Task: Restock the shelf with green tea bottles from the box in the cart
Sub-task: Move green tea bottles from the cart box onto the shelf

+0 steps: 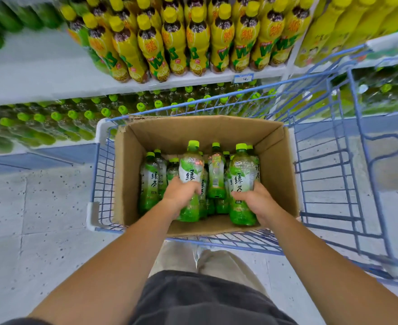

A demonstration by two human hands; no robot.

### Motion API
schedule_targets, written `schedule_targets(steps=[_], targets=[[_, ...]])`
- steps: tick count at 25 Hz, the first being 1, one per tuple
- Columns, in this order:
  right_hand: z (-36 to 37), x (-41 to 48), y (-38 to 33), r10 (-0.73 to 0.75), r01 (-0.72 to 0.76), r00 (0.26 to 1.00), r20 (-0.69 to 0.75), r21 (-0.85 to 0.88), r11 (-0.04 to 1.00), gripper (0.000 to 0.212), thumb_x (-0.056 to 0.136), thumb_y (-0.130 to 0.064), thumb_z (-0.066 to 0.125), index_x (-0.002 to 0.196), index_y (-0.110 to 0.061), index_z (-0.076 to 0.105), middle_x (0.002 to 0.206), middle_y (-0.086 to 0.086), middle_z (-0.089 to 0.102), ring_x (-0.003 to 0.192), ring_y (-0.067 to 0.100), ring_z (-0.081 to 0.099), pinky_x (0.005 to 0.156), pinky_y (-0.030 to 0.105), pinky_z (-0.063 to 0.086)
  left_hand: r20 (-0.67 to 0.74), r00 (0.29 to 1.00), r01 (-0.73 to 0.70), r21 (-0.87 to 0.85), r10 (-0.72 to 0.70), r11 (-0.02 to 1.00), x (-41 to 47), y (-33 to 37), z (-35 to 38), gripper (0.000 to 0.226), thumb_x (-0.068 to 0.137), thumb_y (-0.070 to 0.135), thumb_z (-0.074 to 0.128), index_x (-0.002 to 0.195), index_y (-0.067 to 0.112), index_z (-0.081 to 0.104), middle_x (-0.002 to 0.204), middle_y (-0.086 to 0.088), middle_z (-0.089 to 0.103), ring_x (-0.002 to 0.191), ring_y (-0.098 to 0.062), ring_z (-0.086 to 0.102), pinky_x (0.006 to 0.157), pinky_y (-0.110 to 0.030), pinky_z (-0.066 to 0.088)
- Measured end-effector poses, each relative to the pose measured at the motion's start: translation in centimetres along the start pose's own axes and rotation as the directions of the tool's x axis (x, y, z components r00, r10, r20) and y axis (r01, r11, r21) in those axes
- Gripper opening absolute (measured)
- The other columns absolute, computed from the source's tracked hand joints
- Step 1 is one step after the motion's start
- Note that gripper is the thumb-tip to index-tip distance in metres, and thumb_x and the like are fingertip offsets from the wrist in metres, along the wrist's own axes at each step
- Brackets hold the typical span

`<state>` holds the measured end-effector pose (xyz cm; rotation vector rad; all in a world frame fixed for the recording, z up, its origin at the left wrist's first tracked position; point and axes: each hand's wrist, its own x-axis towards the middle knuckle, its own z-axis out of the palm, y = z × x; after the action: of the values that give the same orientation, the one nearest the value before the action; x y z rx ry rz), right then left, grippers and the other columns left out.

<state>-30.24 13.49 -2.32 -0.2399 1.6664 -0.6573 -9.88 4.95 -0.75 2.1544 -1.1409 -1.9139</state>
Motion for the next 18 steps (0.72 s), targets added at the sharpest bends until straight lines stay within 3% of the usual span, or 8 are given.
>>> schedule_targets(steps=[4,10,14,16,18], targets=[[1.5,-3.1,-0.9,-0.056,0.055,0.998,0.032,0.015,0.998,0.055,0.076,-0.015,0.082,0.125,-0.018,0.057,0.116,0.004,0.071,0.108,0.027,0.067,0.099,0.055,0.05,0.02,0.995,-0.093,-0.047,0.094,0.995,-3.3,0.5,-2.1,0.049,0.063,0.023,0.071,0.11,0.019,0.059,0.101,-0.006,0.066,0.085,-0.022,0.061,0.065,-0.033,0.046],[5.5,-6.4,-4.4,-0.154,0.162,0.98,0.13,-0.05,0.986,0.064,0.069,-0.022,0.083,0.127,-0.021,0.057,0.122,0.005,0.069,0.113,0.027,0.065,0.1,0.053,0.049,0.072,0.962,-0.256,-0.086,0.262,0.963,-7.4,1.5,-6.4,0.038,0.063,0.021,0.072,0.096,0.005,0.065,0.083,-0.009,0.069,0.077,-0.026,0.065,0.07,-0.039,0.051],[9.8,-8.0,-6.9,-0.263,0.281,0.95,0.169,-0.095,0.955,0.054,0.062,-0.028,0.082,0.113,-0.029,0.062,0.108,-0.003,0.074,0.1,0.017,0.07,0.088,0.042,0.055,-0.012,0.949,-0.313,-0.138,0.314,0.94,-8.9,1.4,-10.4,0.043,0.062,0.024,0.075,0.105,0.021,0.07,0.097,-0.006,0.076,0.094,-0.03,0.072,0.084,-0.052,0.059],[12.7,-9.1,-8.0,-0.317,0.343,0.93,0.188,-0.126,0.931,0.05,0.064,-0.034,0.08,0.111,-0.03,0.064,0.107,-0.005,0.074,0.1,0.015,0.069,0.087,0.039,0.054,-0.059,0.93,-0.367,-0.149,0.362,0.918,-9.5,0.7,-13.5,0.049,0.061,0.028,0.076,0.109,0.037,0.068,0.096,0.003,0.076,0.092,-0.021,0.072,0.077,-0.041,0.061],[15.7,-10.2,-8.8,-0.348,0.378,0.916,0.202,-0.141,0.915,0.047,0.072,-0.038,0.081,0.115,-0.03,0.065,0.107,-0.009,0.074,0.102,0.015,0.068,0.09,0.04,0.053,-0.103,0.918,-0.395,-0.132,0.384,0.909,-10.0,-0.1,-16.9,0.049,0.063,0.032,0.076,0.111,0.031,0.065,0.092,0.007,0.075,0.085,-0.015,0.071,0.064,-0.03,0.056]])
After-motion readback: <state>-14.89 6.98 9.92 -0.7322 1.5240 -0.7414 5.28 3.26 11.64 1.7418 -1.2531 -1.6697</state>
